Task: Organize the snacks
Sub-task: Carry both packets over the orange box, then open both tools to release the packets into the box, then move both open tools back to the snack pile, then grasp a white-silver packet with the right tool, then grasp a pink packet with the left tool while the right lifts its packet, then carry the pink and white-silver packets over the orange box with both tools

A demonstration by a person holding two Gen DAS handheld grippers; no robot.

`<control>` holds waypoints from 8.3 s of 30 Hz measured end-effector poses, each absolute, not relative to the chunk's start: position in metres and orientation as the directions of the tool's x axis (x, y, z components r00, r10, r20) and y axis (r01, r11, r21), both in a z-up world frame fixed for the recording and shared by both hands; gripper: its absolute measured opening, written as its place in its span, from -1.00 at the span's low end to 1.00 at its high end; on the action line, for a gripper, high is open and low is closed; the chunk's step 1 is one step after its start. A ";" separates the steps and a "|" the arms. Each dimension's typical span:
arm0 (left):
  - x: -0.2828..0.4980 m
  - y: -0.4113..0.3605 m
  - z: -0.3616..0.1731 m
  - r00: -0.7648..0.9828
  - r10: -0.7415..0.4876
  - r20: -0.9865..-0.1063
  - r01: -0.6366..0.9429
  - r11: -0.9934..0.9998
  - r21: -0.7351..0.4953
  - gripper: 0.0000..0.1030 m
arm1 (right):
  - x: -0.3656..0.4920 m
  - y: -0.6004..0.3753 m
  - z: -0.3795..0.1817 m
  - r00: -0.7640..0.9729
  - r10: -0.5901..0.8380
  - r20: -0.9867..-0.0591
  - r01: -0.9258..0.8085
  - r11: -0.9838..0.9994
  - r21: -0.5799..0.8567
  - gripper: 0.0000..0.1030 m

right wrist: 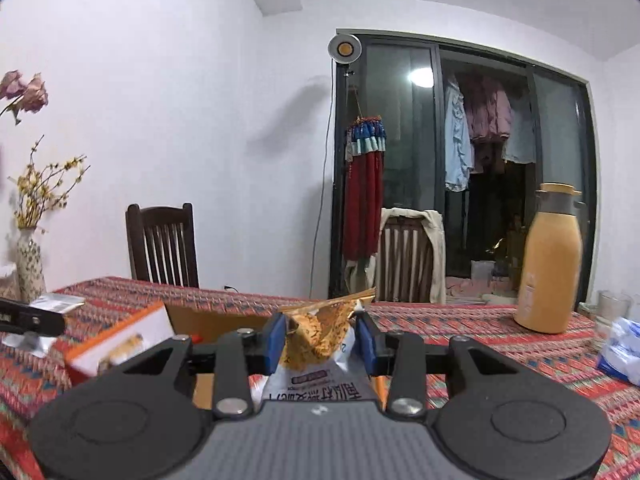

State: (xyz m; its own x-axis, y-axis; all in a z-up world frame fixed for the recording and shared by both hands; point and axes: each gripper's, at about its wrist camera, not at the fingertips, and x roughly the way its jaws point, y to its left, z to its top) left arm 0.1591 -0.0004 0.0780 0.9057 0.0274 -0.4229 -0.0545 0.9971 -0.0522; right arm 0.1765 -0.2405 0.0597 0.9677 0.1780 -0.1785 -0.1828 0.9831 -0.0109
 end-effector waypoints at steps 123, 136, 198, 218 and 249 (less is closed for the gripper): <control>0.096 0.056 -0.021 0.837 -0.017 -0.547 -0.096 0.979 -0.177 1.00 | 0.115 -0.239 -0.040 0.776 0.095 -0.623 -0.104 0.994 0.023 0.26; 0.098 0.058 -0.022 0.831 0.005 -0.557 -0.130 0.974 -0.184 1.00 | 0.108 -0.252 -0.020 0.840 0.137 -0.524 -0.153 0.988 0.013 -0.24; 0.185 0.062 -0.030 0.741 -0.069 -0.668 -0.059 0.984 -0.166 1.00 | 0.130 -0.261 -0.015 0.928 0.235 -0.288 -0.183 0.964 0.194 -0.20; 0.175 0.066 -0.020 0.766 -0.045 -0.641 -0.081 0.983 -0.165 0.36 | 0.129 -0.261 -0.015 0.927 0.243 -0.287 -0.191 0.961 0.198 -0.20; 0.128 0.058 0.012 0.890 0.071 -0.450 -0.136 0.984 -0.113 0.32 | 0.121 -0.257 -0.013 0.945 0.205 -0.253 -0.168 0.973 0.160 -0.22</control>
State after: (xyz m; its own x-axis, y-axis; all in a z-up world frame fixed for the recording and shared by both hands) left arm 0.1281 0.0584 0.0117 0.8902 0.0710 -0.4501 -0.1356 0.9843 -0.1129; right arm 0.1211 -0.2572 -0.0133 0.9454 0.2051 -0.2531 -0.1682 0.9727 0.1600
